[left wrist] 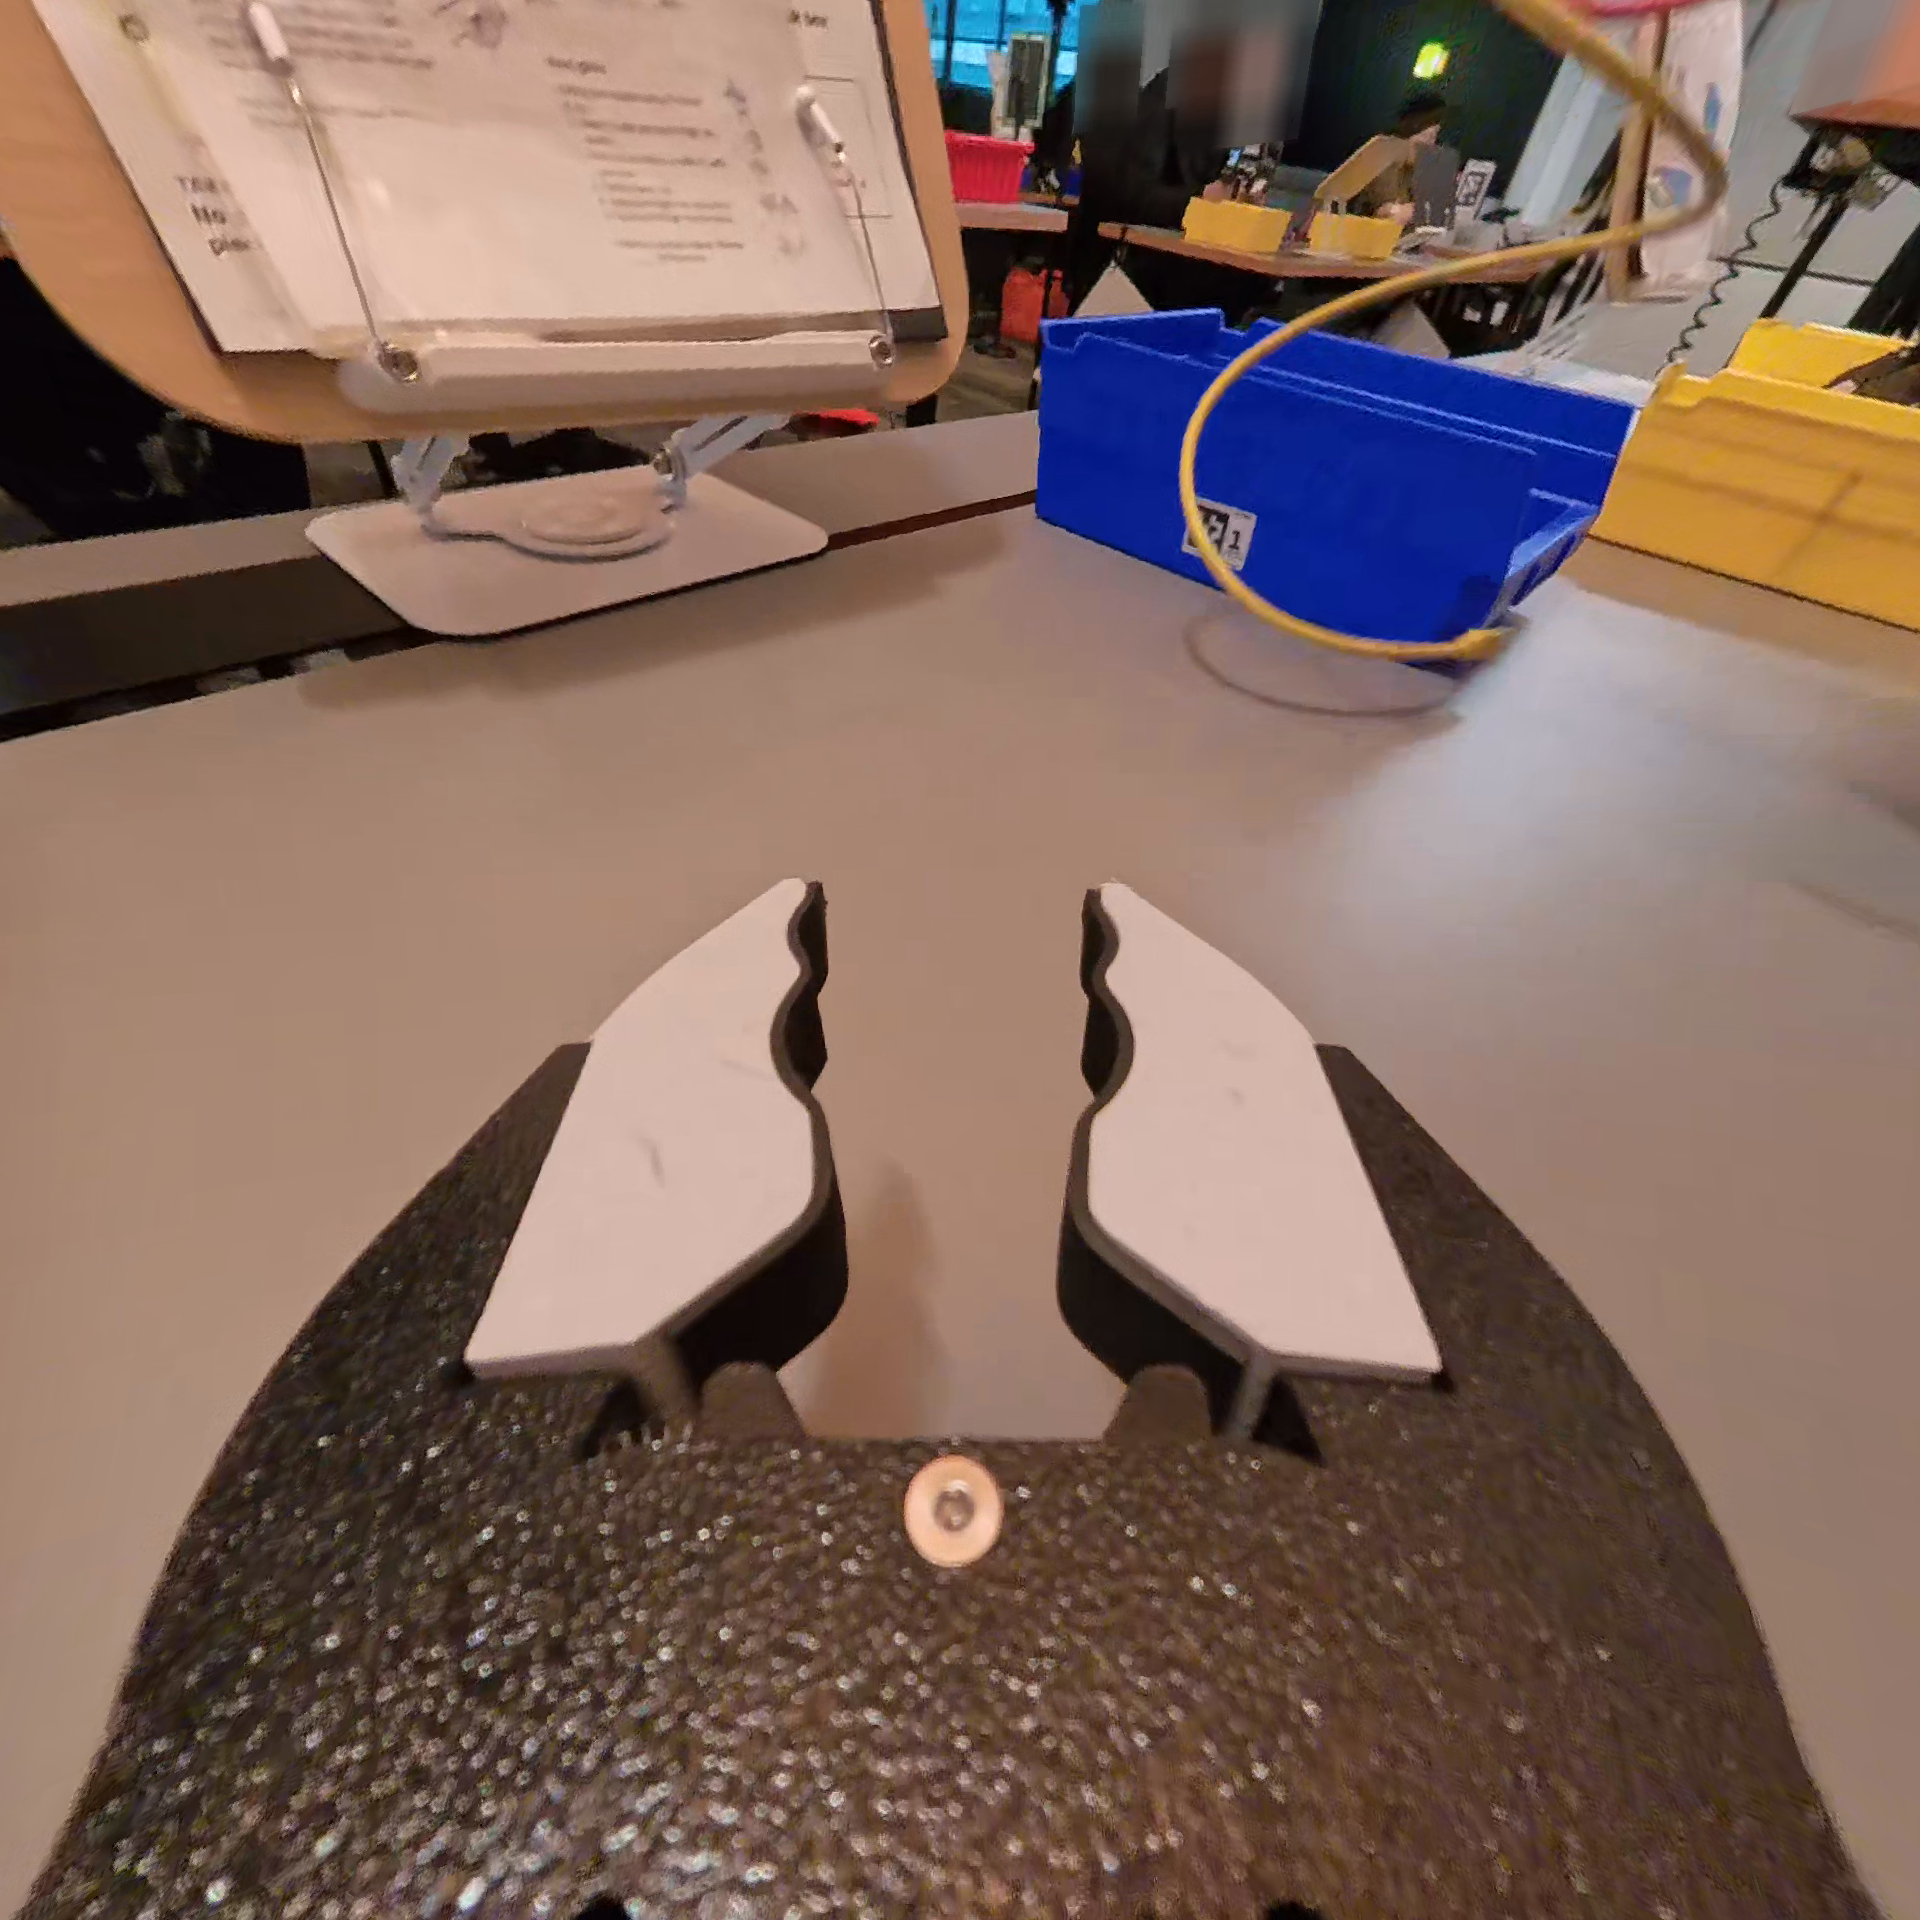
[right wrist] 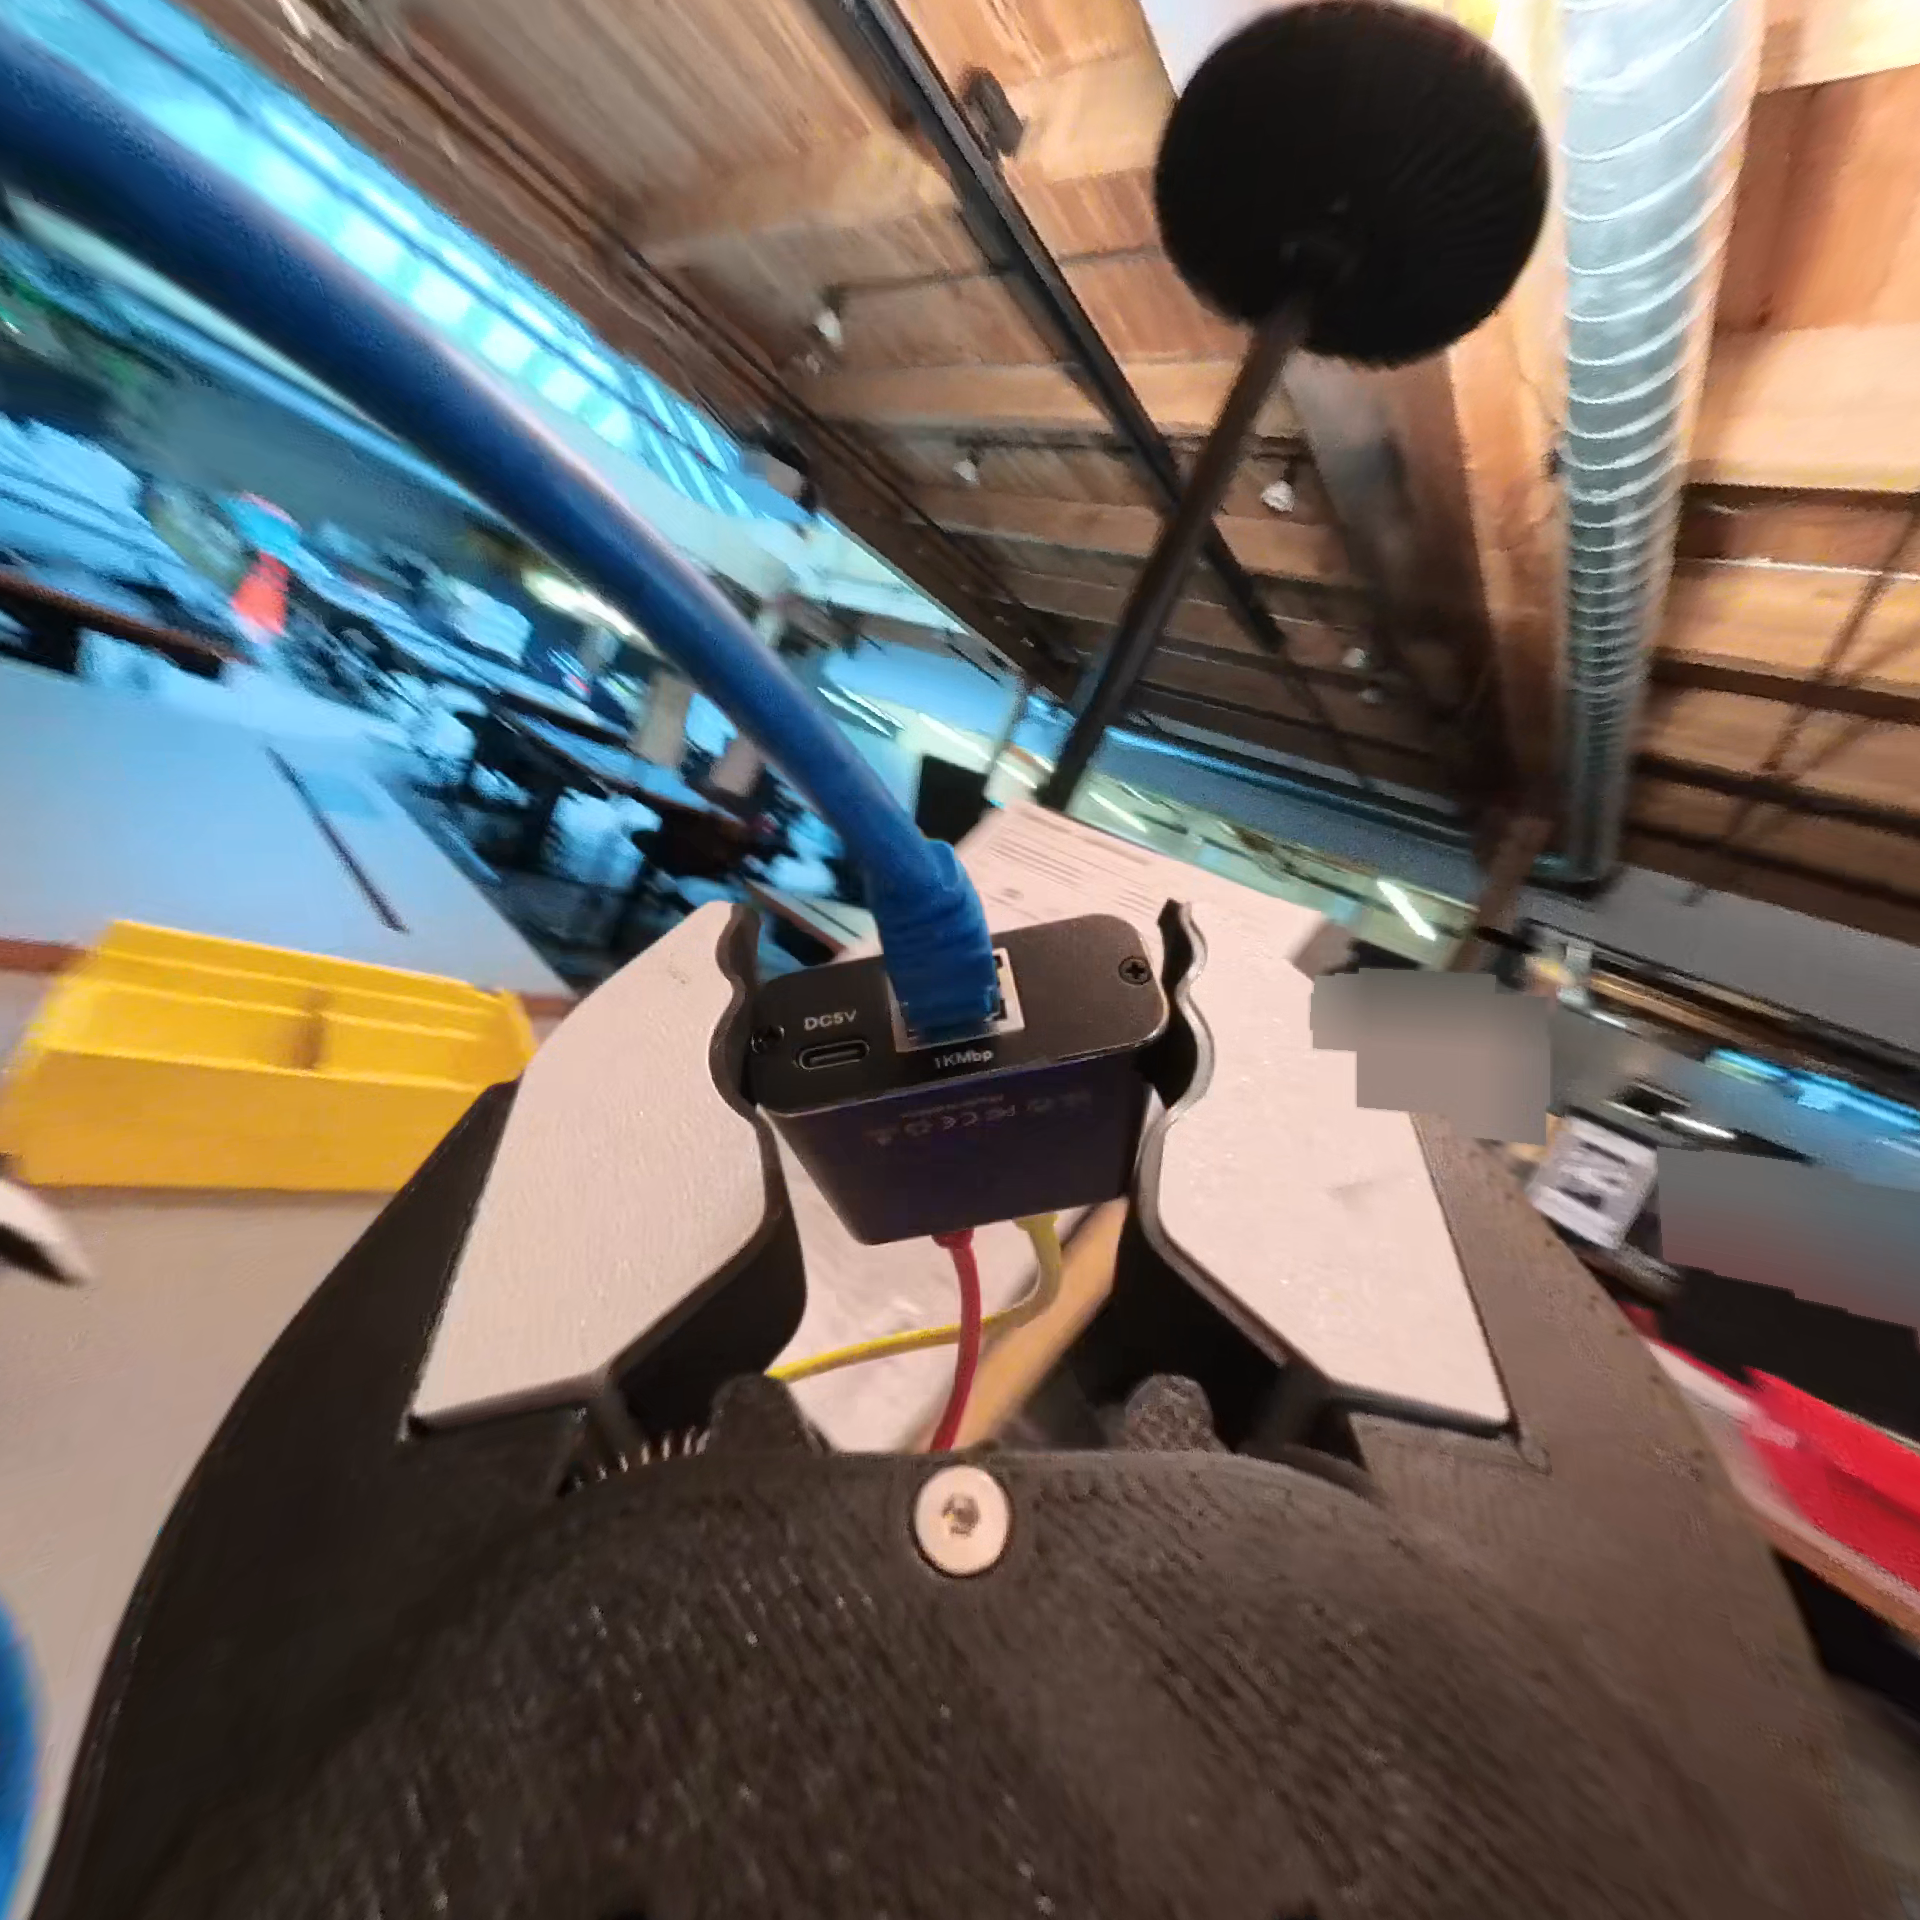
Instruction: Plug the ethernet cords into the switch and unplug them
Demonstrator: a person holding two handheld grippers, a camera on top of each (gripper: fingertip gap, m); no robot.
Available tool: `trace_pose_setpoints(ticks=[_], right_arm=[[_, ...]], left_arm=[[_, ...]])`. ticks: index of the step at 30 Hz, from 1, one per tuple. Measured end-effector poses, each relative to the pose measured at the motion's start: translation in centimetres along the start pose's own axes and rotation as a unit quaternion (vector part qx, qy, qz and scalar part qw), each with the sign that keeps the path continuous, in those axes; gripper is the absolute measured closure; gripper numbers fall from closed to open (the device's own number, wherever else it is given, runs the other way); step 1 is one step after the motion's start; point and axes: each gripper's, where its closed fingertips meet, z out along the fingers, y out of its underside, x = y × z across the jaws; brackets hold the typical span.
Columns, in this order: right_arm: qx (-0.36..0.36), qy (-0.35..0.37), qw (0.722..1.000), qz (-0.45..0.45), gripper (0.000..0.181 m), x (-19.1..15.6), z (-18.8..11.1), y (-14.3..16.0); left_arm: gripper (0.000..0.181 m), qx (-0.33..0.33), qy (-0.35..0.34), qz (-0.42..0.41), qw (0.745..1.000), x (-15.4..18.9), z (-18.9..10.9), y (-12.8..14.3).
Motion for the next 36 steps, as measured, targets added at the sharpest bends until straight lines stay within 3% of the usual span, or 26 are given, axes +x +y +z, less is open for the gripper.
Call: trace_pose_setpoints(ticks=[6, 12, 16, 20, 23, 27, 31, 36], right_arm=[[-0.036, 0.09, 0.995, -0.04, 0.106, 9.5, -0.3, -3.3], [-0.029, 0.097, 0.992, -0.079, 0.106, 10.6, 2.8, -10.0], [-0.12, 0.131, 0.969, -0.173, 0.107, 13.1, 4.0, -9.0], [-0.127, 0.151, 0.967, -0.163, 0.106, 15.0, 3.3, -8.4], [-0.186, 0.161, 0.946, -0.212, 0.106, 15.6, 2.5, -4.5], [-0.271, 0.155, 0.926, -0.213, 0.106, 14.6, 0.3, 5.2], [-0.301, 0.137, 0.94, -0.081, 0.106, 12.0, -2.3, 14.7], [-0.287, 0.193, 0.937, 0.039, 0.106, 12.1, -6.1, 21.1]], left_arm=[[0.137, 0.02, 0.007, 0.021, 1.0, 0.6, -0.5, -0.4], [0.137, 0.02, 0.026, -0.014, 0.999, 0.3, -0.5, -0.4], [0.139, 0.031, 0.034, -0.025, 0.999, 0.2, -0.7, -0.7], [0.143, 0.052, 0.039, -0.03, 0.997, 0.2, -1.2, -1.1], [0.143, 0.046, 0.05, -0.035, 0.997, 0.4, -1.1, -1.0], [0.143, 0.043, 0.052, -0.025, 0.997, 0.6, -1.0, -1.0], [0.143, 0.045, 0.056, -0.019, 0.997, 0.8, -1.1, -1.0], [0.145, 0.055, 0.059, -0.014, 0.997, 1.0, -1.3, -1.2]])
